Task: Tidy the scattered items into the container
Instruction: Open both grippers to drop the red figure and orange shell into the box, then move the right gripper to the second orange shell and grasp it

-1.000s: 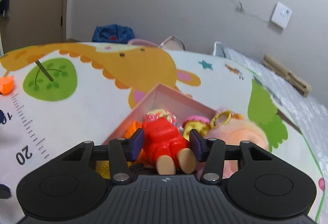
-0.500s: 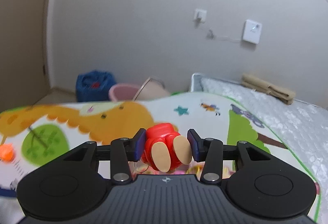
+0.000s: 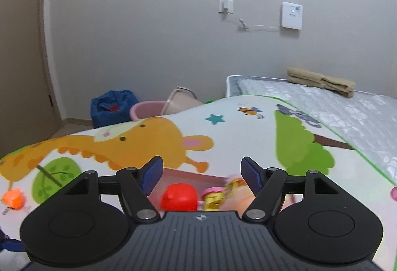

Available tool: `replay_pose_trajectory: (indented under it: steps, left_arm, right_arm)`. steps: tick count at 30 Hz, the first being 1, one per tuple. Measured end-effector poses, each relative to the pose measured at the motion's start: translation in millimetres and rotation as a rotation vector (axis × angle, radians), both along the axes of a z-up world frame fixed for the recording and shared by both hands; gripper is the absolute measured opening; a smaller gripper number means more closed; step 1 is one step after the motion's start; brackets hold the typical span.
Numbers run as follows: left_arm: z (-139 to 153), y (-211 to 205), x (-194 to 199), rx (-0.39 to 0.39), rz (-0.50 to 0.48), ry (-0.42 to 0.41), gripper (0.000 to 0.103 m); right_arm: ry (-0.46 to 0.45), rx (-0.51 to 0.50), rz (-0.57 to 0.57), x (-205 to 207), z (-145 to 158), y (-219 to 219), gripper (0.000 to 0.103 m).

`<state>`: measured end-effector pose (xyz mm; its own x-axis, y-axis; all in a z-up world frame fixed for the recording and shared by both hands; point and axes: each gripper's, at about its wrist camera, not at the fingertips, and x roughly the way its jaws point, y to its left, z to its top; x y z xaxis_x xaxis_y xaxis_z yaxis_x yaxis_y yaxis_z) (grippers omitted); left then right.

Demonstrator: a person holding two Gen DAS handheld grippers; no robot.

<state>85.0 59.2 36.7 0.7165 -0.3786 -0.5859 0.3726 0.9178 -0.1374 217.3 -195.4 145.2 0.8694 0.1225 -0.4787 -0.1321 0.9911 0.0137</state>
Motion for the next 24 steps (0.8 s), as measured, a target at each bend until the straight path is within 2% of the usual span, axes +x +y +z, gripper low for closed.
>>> replay_pose_trajectory:
  steps: [2,4,5,7,12,16,19,21,24]
  left_arm:
    - [-0.1,6.8,-5.3,0.007,0.021,-0.027,0.098]
    - [0.3,22.2,-9.4,0.004,0.069,-0.042,0.098]
    - [0.0,32.2,-11.1,-0.001,0.096,-0.041,0.098]
    - [-2.0,56.0,-15.3,-0.002,0.163,-0.029,0.098]
    - [-12.6,104.3,-27.5,0.089,0.349,-0.030,0.098]
    - [-21.6,137.6,-29.6,0.128,0.457,0.010,0.100]
    - [-28.9,156.4,-29.4,0.106,0.478,0.054,0.100]
    - [-29.2,162.6,-33.0,0.081,0.472,0.051,0.101]
    - [-29.0,165.2,-35.0,0.056,0.473,0.051,0.103]
  right_arm:
    - [-0.001,0.015,0.029,-5.1,0.3,9.7,0.071]
    - [-0.003,0.021,0.065,-12.2,-0.8,22.9,0.078]
    - [-0.005,0.017,0.091,-17.9,-2.8,32.5,0.083]
    - [-0.006,-0.010,0.156,-30.0,-9.3,54.8,0.083]
    - [0.000,-0.114,0.363,-61.2,-39.9,127.5,0.091]
    - [0.050,-0.101,0.485,-72.0,-70.0,178.1,0.096]
    - [0.082,-0.089,0.493,-72.8,-89.8,203.5,0.096]
    - [0.064,-0.116,0.467,-73.7,-98.8,213.1,0.103]
    - [0.060,-0.131,0.420,-72.0,-105.9,215.0,0.103]
